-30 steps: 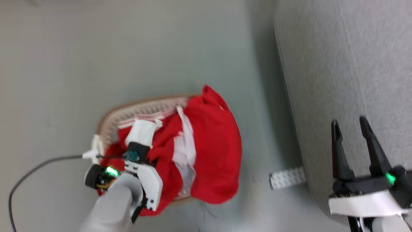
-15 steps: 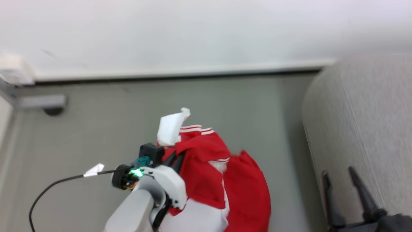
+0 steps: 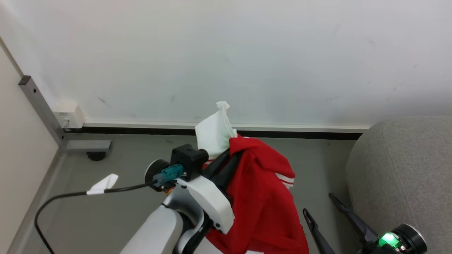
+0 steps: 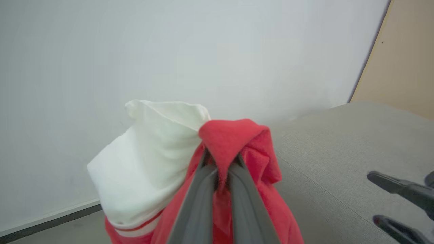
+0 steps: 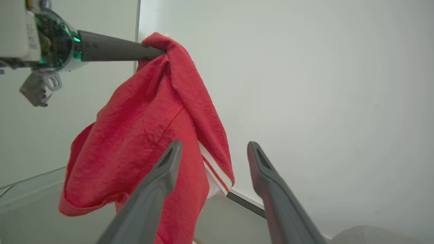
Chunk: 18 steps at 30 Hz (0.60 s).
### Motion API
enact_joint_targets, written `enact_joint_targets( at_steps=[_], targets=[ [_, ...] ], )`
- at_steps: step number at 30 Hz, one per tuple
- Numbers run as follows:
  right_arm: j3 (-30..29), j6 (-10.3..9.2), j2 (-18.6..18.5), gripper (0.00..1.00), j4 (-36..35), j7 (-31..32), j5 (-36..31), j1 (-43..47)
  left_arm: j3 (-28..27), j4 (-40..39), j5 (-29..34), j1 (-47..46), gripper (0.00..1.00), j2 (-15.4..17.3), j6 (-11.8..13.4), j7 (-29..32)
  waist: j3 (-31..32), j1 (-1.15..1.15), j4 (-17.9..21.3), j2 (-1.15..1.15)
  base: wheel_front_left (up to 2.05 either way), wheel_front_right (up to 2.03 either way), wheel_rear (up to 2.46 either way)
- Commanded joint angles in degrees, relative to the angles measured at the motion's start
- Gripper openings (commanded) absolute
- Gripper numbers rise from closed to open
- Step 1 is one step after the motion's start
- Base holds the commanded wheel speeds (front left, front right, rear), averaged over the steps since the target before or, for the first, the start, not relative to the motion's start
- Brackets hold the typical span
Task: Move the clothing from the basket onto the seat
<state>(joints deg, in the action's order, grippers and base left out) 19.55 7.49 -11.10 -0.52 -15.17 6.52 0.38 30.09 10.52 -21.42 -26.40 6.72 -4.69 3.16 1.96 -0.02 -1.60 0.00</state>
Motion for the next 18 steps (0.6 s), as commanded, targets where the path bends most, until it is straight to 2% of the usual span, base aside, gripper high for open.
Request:
enact_joint_targets(
  at_steps=[1,8,17,18],
  targets=[
    [1.2,0.00,-1.0,1.00,0.4,0.1,-0.5,-1.3,0.3,-2.4,-0.2,1.1,0.00,0.6,0.4,1.1,0.1,0.02,0.0,0.00,0.00,0.00,0.00],
    [8.5,0.00,-3.3,1.00,4.3,1.3,0.1,-8.0,3.2,-11.4,-0.5,3.7,0.00,0.3,1.2,6.2,0.4,0.02,-0.9,0.00,0.00,0.00,0.00],
    [11.1,0.00,0.6,1.00,12.7,0.5,1.2,-13.3,7.5,-12.9,-2.4,6.2,0.00,-1.4,0.8,8.1,0.8,0.02,-2.3,0.00,0.00,0.00,0.00],
    [11.4,0.00,1.0,0.93,13.6,0.4,1.9,-13.6,7.9,-12.9,-2.6,6.4,0.00,-1.6,0.8,8.0,0.8,0.02,-2.4,0.00,0.00,0.00,0.00]
  ],
)
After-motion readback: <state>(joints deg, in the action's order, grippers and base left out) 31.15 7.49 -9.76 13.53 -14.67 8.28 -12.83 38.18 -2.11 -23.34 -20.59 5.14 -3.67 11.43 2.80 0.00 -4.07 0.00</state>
